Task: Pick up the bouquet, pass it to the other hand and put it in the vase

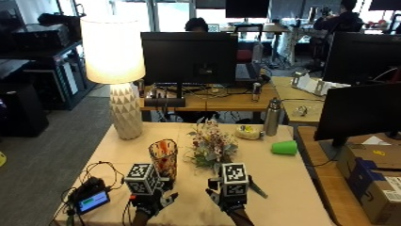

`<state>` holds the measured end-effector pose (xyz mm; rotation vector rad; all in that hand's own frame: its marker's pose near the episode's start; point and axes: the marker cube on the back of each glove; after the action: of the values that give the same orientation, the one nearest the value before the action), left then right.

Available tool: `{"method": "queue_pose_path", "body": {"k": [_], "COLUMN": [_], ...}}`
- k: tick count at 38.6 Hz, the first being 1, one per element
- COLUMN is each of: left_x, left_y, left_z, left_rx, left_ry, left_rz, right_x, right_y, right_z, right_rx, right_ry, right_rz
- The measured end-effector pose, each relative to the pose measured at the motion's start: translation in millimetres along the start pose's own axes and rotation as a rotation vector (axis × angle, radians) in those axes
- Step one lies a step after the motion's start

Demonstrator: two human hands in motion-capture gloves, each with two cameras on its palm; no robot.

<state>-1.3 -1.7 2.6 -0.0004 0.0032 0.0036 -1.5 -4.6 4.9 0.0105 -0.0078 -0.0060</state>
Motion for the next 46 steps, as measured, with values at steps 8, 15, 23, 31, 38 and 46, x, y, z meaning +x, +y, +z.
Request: {"method": "queue_pose_path", "body": {"k": [8,15,23,31,38,46], "left_x": [-1,2,3,4,6,9], "left_y": [-5,-5,-5,-7,-9,-10], "left_z": [5,0,0,1,-1,-4], "left_rx": [0.006,0.005,0.009,0.001,0.011,0.020], "left_ry": [0.009,0.005,0.000,-0.004,0.001,0.008], "left_rz": [0.017,0.014,0.021,0.019,0.026,0.035], "right_x": [-1,3,0,1,7,34], "right_y": [1,5,11,7,7,4], "right_z": [-1,-5,-14,-10,-9,-13], "right_rx": [0.003,0.010,0.015,0.032,0.025,0.024], "right_ry": [0.001,0.006,0.004,0.006,0.006,0.015], "right_rz": [-0.003,0.011,0.011,0.002,-0.002,0.036]}}
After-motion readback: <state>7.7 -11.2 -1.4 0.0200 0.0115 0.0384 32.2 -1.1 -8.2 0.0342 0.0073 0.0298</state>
